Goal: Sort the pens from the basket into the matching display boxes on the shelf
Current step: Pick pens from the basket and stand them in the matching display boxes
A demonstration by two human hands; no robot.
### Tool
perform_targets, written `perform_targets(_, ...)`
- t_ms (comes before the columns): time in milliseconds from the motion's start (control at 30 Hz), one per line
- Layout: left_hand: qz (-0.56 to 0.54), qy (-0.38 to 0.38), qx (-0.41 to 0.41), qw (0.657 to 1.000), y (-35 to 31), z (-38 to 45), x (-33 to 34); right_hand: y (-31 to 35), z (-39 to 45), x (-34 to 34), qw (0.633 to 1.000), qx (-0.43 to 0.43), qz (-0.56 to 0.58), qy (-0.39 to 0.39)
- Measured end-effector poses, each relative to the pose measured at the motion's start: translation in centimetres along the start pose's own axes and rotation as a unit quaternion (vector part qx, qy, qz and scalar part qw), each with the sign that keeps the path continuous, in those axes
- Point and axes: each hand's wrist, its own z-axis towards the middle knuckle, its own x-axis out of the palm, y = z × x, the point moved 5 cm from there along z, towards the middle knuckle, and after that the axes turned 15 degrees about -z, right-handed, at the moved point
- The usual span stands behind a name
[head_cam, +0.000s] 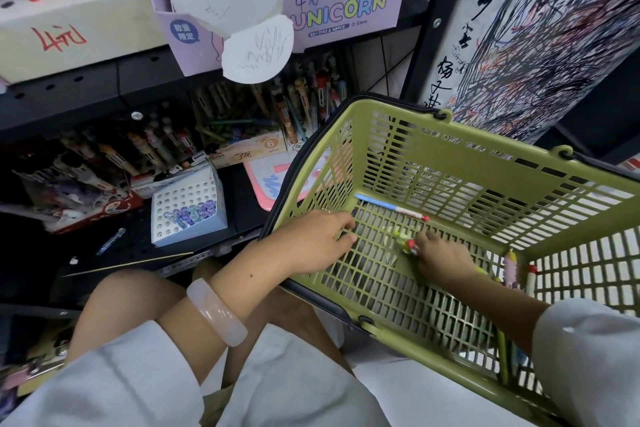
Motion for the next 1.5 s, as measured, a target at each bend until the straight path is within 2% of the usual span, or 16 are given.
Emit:
perform_targets(67, -0.043, -0.023, 0.015, 0.999, -0.2, -0.1, -0.3, 1.0, 0.0, -3.0, 0.994, 0.006, 0.102, -0.042)
perform_targets(133, -0.104, -0.054, 0.021, 0.993, -0.3, -0.2, -0.8, 1.6, -0.5, -7.0, 0.955, 0.006, 0.281, -0.095)
perform_targets(233, -0.216, -0.092, 0.012, 0.972, -0.4, -0.6, -1.3, 2.2, -2.1, -12.8, 0.831, -0.013, 0.536, -0.145)
perform_targets(333, -0.347, -0.054, 0.013, 0.936, -1.1, -1.3, -1.1, 3.9, -4.1, -17.7, 0.685, -0.088, 0.714, -0.113)
perform_targets(367, -0.401, -0.036, 0.023, 0.915, -1.4, -1.6, -1.0, 4.5, -4.5, -19.0, 0.661, -0.109, 0.736, -0.100)
perform_targets(467, -0.531, -0.028, 0.069, 0.844, -2.0, -2.9, -1.6, 5.9, -5.3, -21.9, 0.658, -0.142, 0.733, -0.101)
perform_targets(533, -0.568, -0.042, 0.104, 0.815, -1.8, -3.8, -2.4, 6.7, -5.7, -23.2, 0.635, -0.153, 0.751, -0.094)
perform_targets(600, -0.559, -0.071, 0.133, 0.816, -1.6, -4.6, -3.5, 7.9, -6.1, -24.4, 0.636, -0.173, 0.747, -0.086)
perform_targets(700, -0.544, -0.125, 0.178, 0.810, -1.4, -6.3, -5.3, 10.0, -6.8, -26.4, 0.684, -0.212, 0.693, -0.085)
perform_targets(800, -0.535, -0.170, 0.219, 0.798, -0.5, -8.5, -6.9, 11.5, -7.5, -28.7, 0.701, -0.245, 0.660, -0.113)
perform_targets(900, -0.559, -0.199, 0.255, 0.763, 0.7, -10.8, -8.7, 13.7, -8.5, -30.6, 0.687, -0.295, 0.657, -0.096)
perform_targets(1000, -0.573, -0.236, 0.288, 0.730, 2.3, -13.2, -10.4, 15.5, -8.9, -32.3, 0.682, -0.316, 0.648, -0.121)
perform_targets(1167, -0.568, -0.323, 0.275, 0.705, 5.9, -17.0, -11.9, 18.8, -9.8, -34.2, 0.659, -0.302, 0.674, -0.143)
perform_targets(1267, -0.564, -0.342, 0.270, 0.702, 7.6, -18.7, -12.5, 20.7, -10.0, -35.1, 0.667, -0.305, 0.661, -0.158)
perform_targets(1400, -0.559, -0.368, 0.269, 0.693, 9.5, -20.7, -14.0, 22.7, -10.1, -36.9, 0.647, -0.336, 0.668, -0.147)
perform_targets(1500, -0.567, -0.397, 0.255, 0.675, 11.0, -21.6, -15.6, 22.1, -9.7, -40.1, 0.638, -0.326, 0.669, -0.196)
